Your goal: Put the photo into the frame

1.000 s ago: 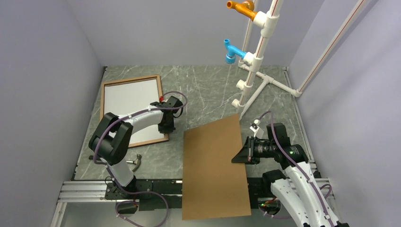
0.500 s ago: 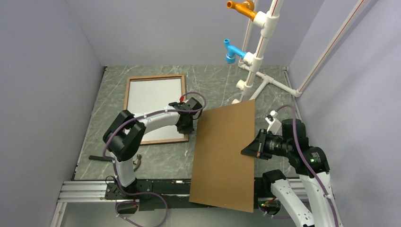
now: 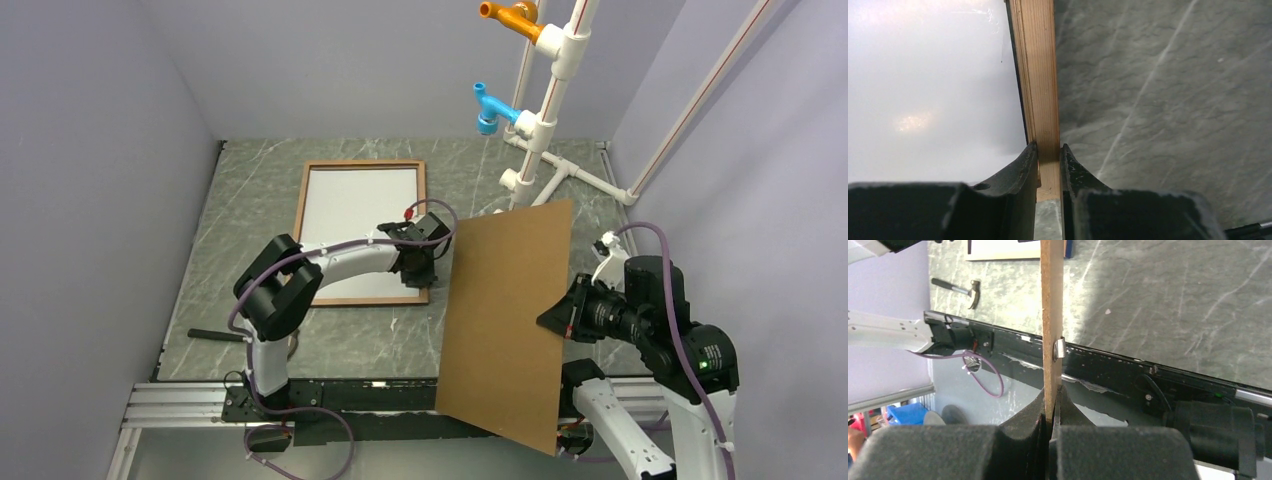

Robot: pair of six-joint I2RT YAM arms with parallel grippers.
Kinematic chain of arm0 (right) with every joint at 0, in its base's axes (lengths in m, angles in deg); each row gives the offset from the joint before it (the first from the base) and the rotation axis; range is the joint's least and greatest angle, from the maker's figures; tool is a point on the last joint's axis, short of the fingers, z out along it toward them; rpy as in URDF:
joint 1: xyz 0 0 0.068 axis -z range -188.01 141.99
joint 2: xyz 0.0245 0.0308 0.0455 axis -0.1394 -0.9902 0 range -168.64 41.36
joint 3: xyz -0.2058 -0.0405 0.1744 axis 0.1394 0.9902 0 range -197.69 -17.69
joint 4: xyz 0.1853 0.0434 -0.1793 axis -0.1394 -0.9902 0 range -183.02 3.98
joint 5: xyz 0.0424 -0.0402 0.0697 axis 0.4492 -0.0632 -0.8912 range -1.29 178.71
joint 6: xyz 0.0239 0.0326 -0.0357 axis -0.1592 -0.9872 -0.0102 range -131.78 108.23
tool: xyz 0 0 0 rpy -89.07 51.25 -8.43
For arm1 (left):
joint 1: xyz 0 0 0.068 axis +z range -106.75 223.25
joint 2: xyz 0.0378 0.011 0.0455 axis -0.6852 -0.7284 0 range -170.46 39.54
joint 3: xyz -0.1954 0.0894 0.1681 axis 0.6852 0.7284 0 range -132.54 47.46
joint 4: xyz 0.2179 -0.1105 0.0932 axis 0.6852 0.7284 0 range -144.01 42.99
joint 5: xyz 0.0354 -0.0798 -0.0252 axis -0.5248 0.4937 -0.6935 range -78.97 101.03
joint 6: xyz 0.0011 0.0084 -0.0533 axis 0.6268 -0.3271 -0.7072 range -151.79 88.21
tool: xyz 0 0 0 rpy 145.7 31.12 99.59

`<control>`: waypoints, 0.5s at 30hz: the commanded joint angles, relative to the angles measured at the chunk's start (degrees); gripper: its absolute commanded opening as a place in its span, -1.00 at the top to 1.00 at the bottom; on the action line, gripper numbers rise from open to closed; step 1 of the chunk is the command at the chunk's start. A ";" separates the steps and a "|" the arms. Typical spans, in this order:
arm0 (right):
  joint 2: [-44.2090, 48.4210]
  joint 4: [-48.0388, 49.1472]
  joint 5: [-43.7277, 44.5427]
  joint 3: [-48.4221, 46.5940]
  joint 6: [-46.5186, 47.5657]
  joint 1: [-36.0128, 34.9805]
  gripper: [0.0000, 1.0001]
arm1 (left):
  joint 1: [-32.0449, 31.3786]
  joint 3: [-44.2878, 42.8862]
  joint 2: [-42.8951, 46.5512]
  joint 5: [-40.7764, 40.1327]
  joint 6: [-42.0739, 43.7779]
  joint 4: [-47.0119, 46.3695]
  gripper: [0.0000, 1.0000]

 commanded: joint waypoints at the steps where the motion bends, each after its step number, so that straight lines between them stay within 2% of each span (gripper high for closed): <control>1: 0.93 -0.28 1.58 -0.17 0.36 -0.02 1.00 | -1.01 0.94 3.05 2.74 -2.89 -6.25 0.39; 2: 1.19 0.25 0.87 0.68 0.08 -0.03 1.00 | -0.86 1.82 4.25 2.28 -2.98 -6.36 -0.05; 3: 1.53 0.85 0.31 1.48 -0.18 -0.04 1.00 | -0.48 2.96 5.63 2.18 -3.06 -6.64 -0.34; 5: 2.20 2.44 -1.18 3.44 -0.84 -0.03 1.00 | 0.66 5.71 8.90 2.73 -2.92 -8.29 -0.60; 8: 2.89 4.85 -3.68 6.46 -1.82 0.03 1.00 | 3.53 11.09 14.50 4.98 -2.56 -12.41 -0.70; 15: 3.79 7.73 -6.35 10.74 -2.29 -0.04 1.00 | 14.33 24.01 27.89 9.09 0.58 -16.22 -0.67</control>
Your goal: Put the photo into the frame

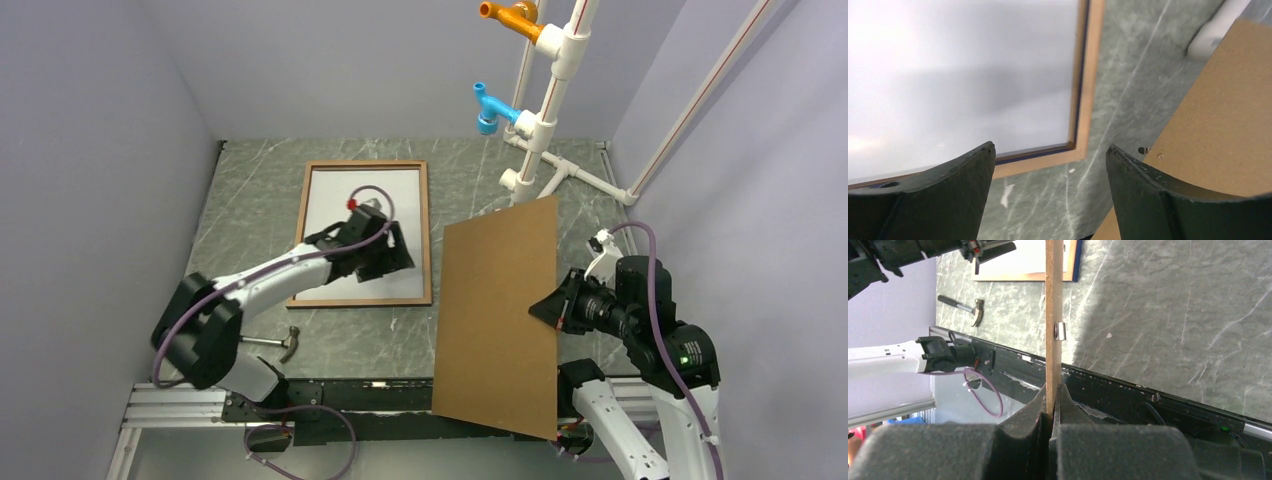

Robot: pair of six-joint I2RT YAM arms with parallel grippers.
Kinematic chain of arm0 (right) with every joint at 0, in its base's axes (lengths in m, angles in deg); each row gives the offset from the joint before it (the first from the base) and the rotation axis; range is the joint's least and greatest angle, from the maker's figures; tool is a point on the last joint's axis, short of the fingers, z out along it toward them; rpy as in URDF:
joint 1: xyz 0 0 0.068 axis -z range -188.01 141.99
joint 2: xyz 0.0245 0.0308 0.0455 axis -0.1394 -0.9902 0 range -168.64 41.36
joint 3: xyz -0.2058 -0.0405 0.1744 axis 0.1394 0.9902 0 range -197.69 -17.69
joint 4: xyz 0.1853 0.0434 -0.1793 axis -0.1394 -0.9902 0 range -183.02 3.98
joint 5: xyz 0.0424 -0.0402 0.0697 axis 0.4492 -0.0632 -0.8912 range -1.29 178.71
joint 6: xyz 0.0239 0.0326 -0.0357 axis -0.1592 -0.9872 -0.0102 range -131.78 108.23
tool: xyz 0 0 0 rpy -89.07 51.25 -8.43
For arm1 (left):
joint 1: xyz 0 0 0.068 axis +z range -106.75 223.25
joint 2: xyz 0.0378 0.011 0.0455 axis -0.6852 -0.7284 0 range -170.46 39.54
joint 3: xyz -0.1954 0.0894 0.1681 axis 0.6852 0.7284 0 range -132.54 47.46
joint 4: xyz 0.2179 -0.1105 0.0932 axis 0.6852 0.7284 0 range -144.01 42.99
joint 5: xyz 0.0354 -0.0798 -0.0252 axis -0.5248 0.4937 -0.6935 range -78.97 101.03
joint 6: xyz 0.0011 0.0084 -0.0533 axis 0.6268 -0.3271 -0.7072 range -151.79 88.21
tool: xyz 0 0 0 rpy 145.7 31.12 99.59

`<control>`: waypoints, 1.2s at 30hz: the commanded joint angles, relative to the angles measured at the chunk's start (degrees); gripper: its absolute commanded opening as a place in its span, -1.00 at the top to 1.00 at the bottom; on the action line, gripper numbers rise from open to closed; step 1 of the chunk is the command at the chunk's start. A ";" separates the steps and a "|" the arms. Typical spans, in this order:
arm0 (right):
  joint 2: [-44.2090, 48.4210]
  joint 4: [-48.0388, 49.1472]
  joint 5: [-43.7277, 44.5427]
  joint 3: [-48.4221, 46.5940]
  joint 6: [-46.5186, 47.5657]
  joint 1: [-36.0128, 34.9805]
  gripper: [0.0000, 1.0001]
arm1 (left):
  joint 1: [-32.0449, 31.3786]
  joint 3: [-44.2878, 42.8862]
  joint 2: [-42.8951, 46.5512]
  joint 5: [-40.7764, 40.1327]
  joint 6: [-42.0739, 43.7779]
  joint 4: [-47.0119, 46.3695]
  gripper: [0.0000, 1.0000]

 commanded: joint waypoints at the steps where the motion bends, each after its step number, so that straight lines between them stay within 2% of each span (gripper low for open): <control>1: 0.77 -0.40 -7.01 3.10 -1.20 -0.41 1.00 | 7.61 7.03 8.02 3.42 2.87 -3.26 -0.65; 5: 1.02 0.49 -7.89 4.60 -1.31 -0.40 1.00 | 15.60 11.62 14.11 1.56 6.36 1.94 -0.61; 7: 1.09 0.75 -8.28 5.21 -1.35 -0.37 1.00 | 19.12 12.45 16.26 -2.51 8.51 6.34 -0.60; 12: 1.25 1.33 -9.10 5.63 -1.55 -0.40 1.00 | 27.99 12.09 17.03 -9.92 11.80 16.20 -0.61; 17: 1.37 2.03 -10.00 7.10 -1.63 -0.43 1.00 | 35.54 12.62 13.97 -7.71 15.67 14.81 -0.59; 24: 1.09 2.35 -10.49 6.48 -1.77 -0.43 1.00 | 38.52 11.51 5.22 -7.19 18.47 12.62 -0.44; 30: 0.77 2.88 -11.88 5.71 -2.16 -0.48 1.00 | 38.95 11.62 0.94 -5.94 19.87 10.36 -0.10; 36: 0.78 5.28 -14.90 4.45 -3.06 -0.42 1.00 | 38.51 14.80 3.30 -0.90 20.86 6.79 0.39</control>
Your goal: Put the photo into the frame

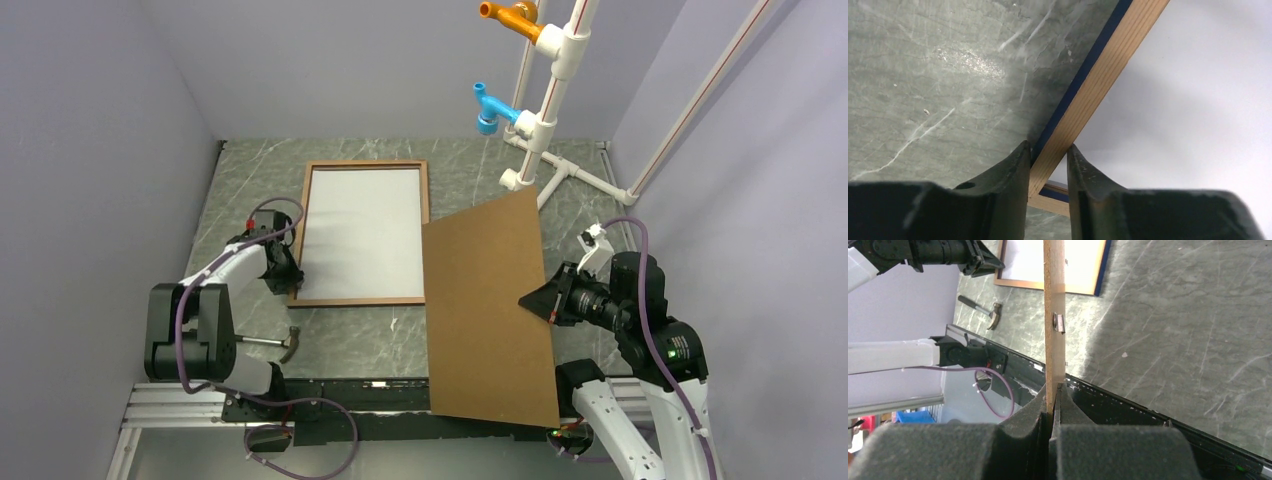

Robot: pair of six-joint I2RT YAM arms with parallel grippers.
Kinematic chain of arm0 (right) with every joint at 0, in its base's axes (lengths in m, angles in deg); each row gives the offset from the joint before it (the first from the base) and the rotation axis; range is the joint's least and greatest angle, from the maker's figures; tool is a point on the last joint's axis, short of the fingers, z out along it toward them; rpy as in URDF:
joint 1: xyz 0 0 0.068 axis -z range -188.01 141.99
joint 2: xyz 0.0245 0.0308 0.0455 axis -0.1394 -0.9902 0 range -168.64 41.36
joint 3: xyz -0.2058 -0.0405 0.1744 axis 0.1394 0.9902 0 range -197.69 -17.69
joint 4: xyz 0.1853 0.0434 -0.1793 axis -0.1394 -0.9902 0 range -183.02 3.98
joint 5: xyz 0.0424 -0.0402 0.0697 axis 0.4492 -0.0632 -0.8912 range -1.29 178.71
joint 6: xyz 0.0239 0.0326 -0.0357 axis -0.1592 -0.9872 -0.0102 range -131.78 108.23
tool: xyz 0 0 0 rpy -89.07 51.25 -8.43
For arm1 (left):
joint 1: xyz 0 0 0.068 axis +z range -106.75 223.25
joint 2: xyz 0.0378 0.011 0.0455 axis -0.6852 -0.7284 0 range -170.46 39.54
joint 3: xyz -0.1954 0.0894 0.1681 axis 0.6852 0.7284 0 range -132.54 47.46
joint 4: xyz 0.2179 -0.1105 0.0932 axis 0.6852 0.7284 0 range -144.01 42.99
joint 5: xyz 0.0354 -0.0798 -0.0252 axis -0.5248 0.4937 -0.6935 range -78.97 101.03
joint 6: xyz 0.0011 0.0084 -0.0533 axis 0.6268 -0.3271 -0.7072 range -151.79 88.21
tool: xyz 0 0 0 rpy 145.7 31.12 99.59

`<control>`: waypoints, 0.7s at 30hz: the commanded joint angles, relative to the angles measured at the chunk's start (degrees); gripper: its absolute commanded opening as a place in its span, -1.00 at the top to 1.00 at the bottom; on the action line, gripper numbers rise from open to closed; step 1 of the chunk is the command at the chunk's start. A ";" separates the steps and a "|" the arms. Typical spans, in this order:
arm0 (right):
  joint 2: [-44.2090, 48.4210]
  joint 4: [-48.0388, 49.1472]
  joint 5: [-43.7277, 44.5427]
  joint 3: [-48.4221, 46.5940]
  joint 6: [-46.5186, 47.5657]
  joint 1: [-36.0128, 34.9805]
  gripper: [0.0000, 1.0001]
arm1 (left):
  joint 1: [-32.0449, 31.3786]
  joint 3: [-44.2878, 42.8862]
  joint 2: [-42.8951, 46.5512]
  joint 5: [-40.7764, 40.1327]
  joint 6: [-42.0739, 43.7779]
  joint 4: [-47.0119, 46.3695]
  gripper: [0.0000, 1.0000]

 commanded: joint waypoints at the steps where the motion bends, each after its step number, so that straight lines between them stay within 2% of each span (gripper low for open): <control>1: 0.12 -3.84 -11.05 -1.37 -3.39 -0.82 1.00 | -0.96 3.33 0.64 4.22 1.42 -4.29 0.49; 6: 0.39 -0.46 -14.50 -0.78 -4.63 -0.81 1.00 | -5.27 4.36 2.01 3.72 0.39 -3.81 0.68; 13: 0.29 2.01 -17.07 0.61 -5.84 -0.80 1.00 | -15.00 4.34 3.54 1.40 -3.58 -1.87 0.96; 21: 0.17 3.73 -18.41 0.83 -6.37 -0.80 1.00 | -26.73 4.08 6.15 -2.45 -10.00 3.15 1.00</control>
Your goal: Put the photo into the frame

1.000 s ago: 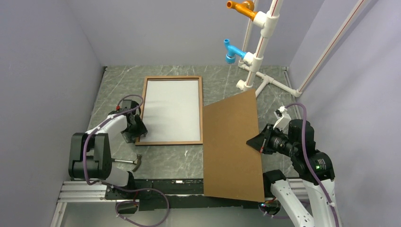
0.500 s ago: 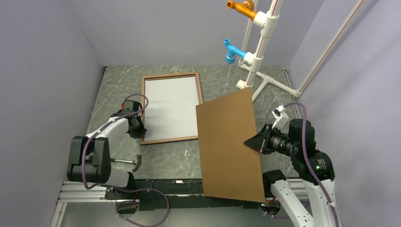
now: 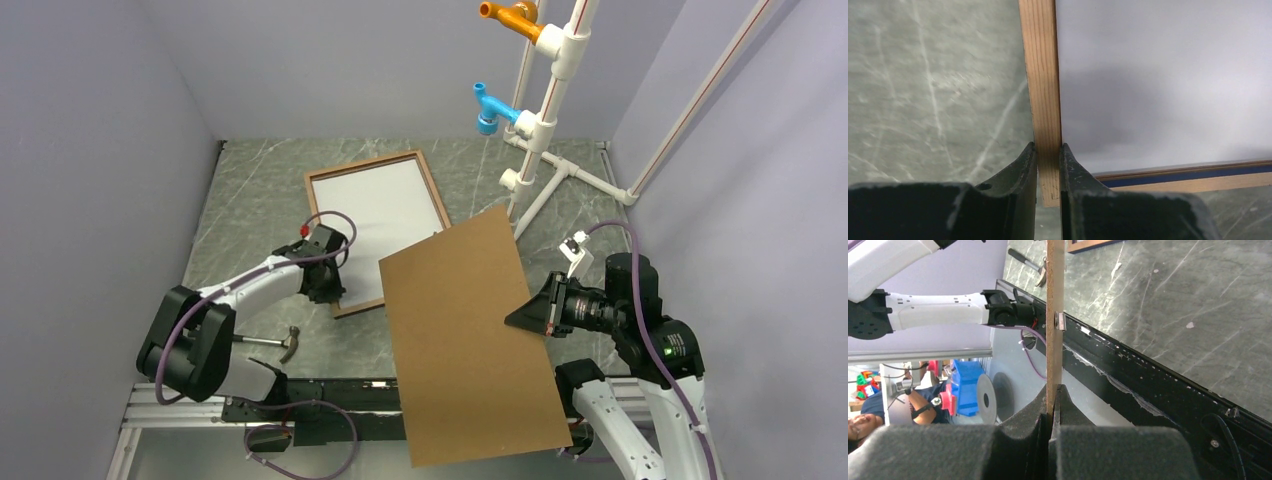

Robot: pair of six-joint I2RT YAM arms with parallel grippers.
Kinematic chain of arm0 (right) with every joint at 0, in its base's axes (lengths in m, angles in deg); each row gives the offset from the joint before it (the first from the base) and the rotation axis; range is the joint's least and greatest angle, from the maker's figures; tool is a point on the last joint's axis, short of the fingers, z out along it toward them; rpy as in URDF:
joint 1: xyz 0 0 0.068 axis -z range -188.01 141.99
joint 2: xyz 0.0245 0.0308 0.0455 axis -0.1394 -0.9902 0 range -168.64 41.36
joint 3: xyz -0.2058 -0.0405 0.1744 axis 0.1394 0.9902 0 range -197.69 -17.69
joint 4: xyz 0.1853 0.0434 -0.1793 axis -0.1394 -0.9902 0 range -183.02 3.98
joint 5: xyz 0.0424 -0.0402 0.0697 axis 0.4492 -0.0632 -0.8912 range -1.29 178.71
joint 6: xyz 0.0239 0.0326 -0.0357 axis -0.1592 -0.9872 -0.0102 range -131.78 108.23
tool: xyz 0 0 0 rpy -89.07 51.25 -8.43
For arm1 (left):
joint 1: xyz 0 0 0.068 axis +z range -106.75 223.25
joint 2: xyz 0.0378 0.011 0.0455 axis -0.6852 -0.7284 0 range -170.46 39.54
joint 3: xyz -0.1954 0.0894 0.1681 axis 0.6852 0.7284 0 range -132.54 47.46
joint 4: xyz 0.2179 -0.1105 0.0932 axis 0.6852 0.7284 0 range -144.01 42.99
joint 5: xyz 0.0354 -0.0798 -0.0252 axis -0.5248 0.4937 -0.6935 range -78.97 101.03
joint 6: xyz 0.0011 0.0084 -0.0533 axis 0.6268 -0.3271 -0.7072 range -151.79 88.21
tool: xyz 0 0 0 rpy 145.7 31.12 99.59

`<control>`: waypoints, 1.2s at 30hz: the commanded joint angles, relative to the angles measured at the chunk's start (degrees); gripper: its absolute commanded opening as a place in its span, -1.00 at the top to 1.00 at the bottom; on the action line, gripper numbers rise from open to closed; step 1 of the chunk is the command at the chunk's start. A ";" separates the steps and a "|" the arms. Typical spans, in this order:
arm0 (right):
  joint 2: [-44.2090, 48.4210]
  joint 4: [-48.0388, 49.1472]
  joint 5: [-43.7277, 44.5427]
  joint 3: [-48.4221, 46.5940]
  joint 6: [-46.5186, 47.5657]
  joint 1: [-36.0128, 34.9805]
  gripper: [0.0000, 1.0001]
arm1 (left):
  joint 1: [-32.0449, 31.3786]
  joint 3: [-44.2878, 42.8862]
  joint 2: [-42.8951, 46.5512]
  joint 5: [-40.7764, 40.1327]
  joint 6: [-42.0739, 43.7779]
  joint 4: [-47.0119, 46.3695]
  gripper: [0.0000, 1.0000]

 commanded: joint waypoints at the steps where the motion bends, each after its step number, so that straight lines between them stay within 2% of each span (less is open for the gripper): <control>1: 0.01 4.68 -4.22 -0.45 -2.47 -0.12 1.00 | -5.95 1.67 3.30 -0.03 -4.40 5.27 1.00; 12: -0.69 5.98 -4.60 0.68 -2.02 -0.08 1.00 | -20.41 7.60 14.98 -3.46 -14.69 13.00 1.00; 23: -0.58 8.08 -4.94 3.87 -2.30 -0.11 1.00 | -31.12 11.49 19.76 -5.36 -23.86 18.37 0.96; 24: -0.63 8.24 -4.91 4.09 -2.26 -0.07 1.00 | -31.58 11.46 19.82 -5.40 -24.32 18.42 0.82; 25: -0.72 8.32 -4.85 4.27 -2.18 -0.10 1.00 | -31.95 11.31 19.92 -5.53 -24.64 18.62 0.59; 27: -1.01 8.69 -4.79 4.46 -2.16 -0.10 1.00 | -32.09 10.23 20.28 -5.95 -25.18 19.76 0.00; 29: -1.61 8.75 -4.15 4.19 -2.16 -0.09 1.00 | -32.18 8.31 21.19 -6.88 -25.43 21.46 -0.41; 32: -3.21 9.26 -2.98 3.29 -1.77 -0.05 1.00 | -32.17 4.62 23.41 -8.09 -24.90 23.28 -0.71; 36: -6.81 10.20 -0.81 1.10 -1.47 -0.10 1.00 | -32.17 -0.36 26.21 -8.58 -22.82 23.73 -0.83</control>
